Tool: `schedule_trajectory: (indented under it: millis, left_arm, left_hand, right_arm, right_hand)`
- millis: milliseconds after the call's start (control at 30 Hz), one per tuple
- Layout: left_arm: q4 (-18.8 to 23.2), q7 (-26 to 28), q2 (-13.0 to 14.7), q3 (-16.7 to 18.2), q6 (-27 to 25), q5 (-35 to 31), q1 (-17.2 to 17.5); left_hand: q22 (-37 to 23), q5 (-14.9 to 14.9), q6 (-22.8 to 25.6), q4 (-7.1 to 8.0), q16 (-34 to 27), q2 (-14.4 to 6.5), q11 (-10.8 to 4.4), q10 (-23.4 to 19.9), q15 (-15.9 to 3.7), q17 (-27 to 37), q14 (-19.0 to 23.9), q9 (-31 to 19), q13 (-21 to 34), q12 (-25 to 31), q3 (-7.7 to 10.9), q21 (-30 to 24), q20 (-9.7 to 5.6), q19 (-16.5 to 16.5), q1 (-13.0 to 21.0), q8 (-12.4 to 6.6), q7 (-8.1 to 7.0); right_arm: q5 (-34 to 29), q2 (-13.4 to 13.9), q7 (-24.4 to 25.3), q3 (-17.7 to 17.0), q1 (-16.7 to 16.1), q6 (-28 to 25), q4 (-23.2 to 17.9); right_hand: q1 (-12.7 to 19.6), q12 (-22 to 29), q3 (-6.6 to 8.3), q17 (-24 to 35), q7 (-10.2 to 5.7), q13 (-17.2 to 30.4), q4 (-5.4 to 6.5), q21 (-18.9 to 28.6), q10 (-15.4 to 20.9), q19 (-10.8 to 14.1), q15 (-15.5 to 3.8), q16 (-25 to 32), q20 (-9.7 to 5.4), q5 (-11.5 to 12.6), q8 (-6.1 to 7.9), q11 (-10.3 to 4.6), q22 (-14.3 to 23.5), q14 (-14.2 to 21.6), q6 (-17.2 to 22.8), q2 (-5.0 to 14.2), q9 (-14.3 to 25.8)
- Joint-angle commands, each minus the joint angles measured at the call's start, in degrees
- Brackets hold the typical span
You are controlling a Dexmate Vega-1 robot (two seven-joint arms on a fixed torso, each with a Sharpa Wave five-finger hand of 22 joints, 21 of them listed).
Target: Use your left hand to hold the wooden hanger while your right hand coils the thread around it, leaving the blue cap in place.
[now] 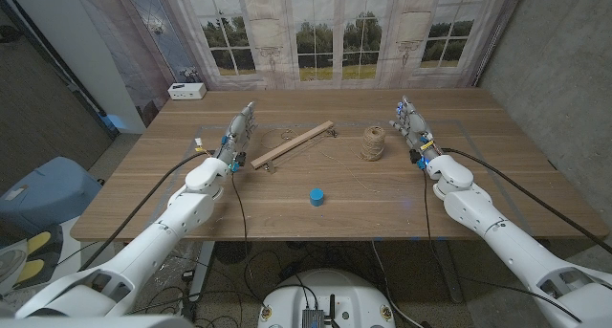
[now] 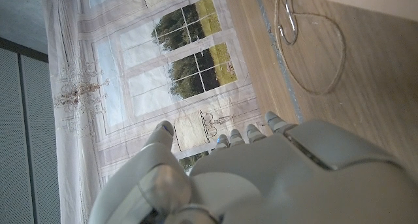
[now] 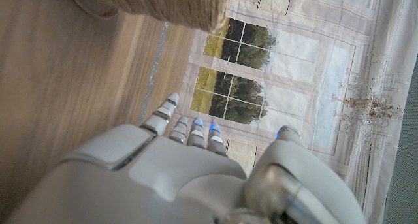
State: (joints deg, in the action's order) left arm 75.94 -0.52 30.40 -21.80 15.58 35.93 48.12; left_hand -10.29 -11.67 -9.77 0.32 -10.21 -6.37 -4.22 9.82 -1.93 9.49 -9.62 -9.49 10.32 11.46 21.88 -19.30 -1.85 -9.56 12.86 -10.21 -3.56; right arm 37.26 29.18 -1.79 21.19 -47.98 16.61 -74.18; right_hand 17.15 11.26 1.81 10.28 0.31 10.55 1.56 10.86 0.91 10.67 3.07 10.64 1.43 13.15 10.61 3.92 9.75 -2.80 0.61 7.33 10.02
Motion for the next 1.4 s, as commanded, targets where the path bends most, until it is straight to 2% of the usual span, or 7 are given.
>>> schedule_trajectory:
  millis: [33, 567, 667, 700, 833, 1033, 1400]
  left_arm:
    - [3.9, 5.81, 2.37, -1.03, -4.18, -5.56, 0.22]
    - [12.52, 13.38, 7.64, -3.4, -14.89, -14.85, 0.65]
    - [14.43, 14.38, 8.58, -3.74, -17.32, -16.29, 0.75]
    - [15.14, 14.77, 8.89, -3.86, -18.3, -16.79, 0.77]
    - [17.57, 16.05, 9.85, -4.38, -21.7, -18.63, 0.8]
    - [20.42, 17.88, 10.71, -5.09, -25.8, -21.2, 0.9]
    - [25.61, 19.81, 12.06, -6.79, -34.33, -25.37, 0.66]
  left_hand:
    - [-0.23, -0.18, -6.31, -0.31, -0.33, 0.03, 0.13, 8.28, -0.83, 0.3, -8.58, -0.28, 0.15, 0.39, 0.31, -0.22, 0.12, -1.74, 0.8, -0.4, -0.4]
    - [-0.3, -0.05, -4.15, -1.75, -0.4, -0.75, 0.06, 6.85, 0.17, 0.34, -6.66, -0.4, 0.23, 0.49, 0.81, 0.4, 2.29, -0.34, 2.3, -0.48, -2.15]
    - [-0.34, 0.02, -3.93, -2.03, -0.52, -0.87, -0.25, 6.38, 1.06, 0.36, -5.97, -0.43, 0.26, 0.57, 0.91, 0.53, 3.45, -0.04, 2.59, -0.45, -2.2]
    - [-0.37, 0.07, -3.83, -2.17, -0.51, -0.9, 0.86, 6.38, 1.42, 0.39, -5.77, -0.44, 0.28, 0.52, 0.94, 0.63, 4.14, 0.05, 2.71, -0.43, -2.24]
    - [-0.49, 0.18, -3.64, -2.43, -0.73, -0.97, 1.15, 6.46, 3.36, 0.49, -4.62, -0.47, 0.32, 0.41, 1.01, 0.82, 6.42, 0.28, 2.92, -0.39, -2.36]
    - [-0.61, 0.23, -2.31, -2.73, -0.95, -1.65, 2.82, 5.22, 4.73, 0.56, -3.34, -0.52, 0.38, 0.82, 1.51, 0.76, 8.15, 1.04, 3.51, -0.78, -1.58]
    - [-0.66, 0.48, -0.7, -3.79, -0.97, -3.94, 3.42, 3.52, 5.56, 0.53, -1.8, -0.58, 0.43, 1.2, 3.86, 0.72, 9.35, 2.2, 6.2, -1.01, -0.24]
  right_arm:
    - [0.21, -0.17, 0.16, -0.21, -0.44, 0.45, 0.13]
    - [0.57, -0.2, 0.05, -0.42, -1.32, 1.0, -0.01]
    - [0.71, -0.22, -0.13, -0.46, -1.43, 1.11, 0.1]
    - [0.74, -0.22, -0.16, -0.48, -1.49, 1.18, 0.09]
    - [0.85, -0.11, -0.26, -0.62, -1.77, 1.4, 0.01]
    - [1.26, -0.04, -0.53, -0.85, -2.19, 1.61, 0.08]
    - [2.05, 0.23, -1.4, -1.31, -2.93, 2.08, 0.24]
  right_hand:
    - [0.55, 0.19, 0.01, 0.25, 0.28, 0.25, 0.38, 0.25, -0.08, 0.43, 0.28, 0.33, 0.18, 0.31, 0.26, 0.43, 0.12, -0.34, 0.13, 0.0, 0.24]
    - [0.57, 0.22, 0.08, 0.26, 0.13, 0.26, 0.34, 0.24, 0.17, 0.42, 0.47, 0.37, 0.36, 0.23, 0.26, 0.58, 0.13, -0.2, 0.28, 0.02, 0.24]
    - [0.56, 0.2, 0.09, 0.27, 0.15, 0.26, 0.34, 0.24, 0.15, 0.42, 0.56, 0.37, 0.36, 0.21, 0.26, 0.61, 0.13, -0.18, 0.31, 0.02, 0.24]
    - [0.56, 0.21, 0.09, 0.27, 0.09, 0.26, 0.34, 0.24, 0.18, 0.42, 0.56, 0.37, 0.36, 0.21, 0.26, 0.68, 0.13, -0.18, 0.31, 0.02, 0.24]
    - [0.55, 0.2, 0.11, 0.27, 0.08, 0.26, 0.34, 0.24, 0.19, 0.42, 0.47, 0.38, 0.37, 0.19, 0.27, 0.73, 0.13, -0.16, 0.37, 0.03, 0.24]
    - [0.55, 0.2, 0.13, 0.28, 0.05, 0.26, 0.33, 0.24, 0.25, 0.42, 0.53, 0.39, 0.37, 0.17, 0.3, 0.69, 0.13, -0.13, 0.49, 0.04, 0.24]
    - [0.57, 0.29, 0.22, 0.29, -0.06, 0.27, 0.31, 0.29, 0.6, 0.56, 0.52, 0.48, 0.39, 0.12, 0.34, 0.86, 0.13, 0.18, 0.73, 0.12, 0.25]
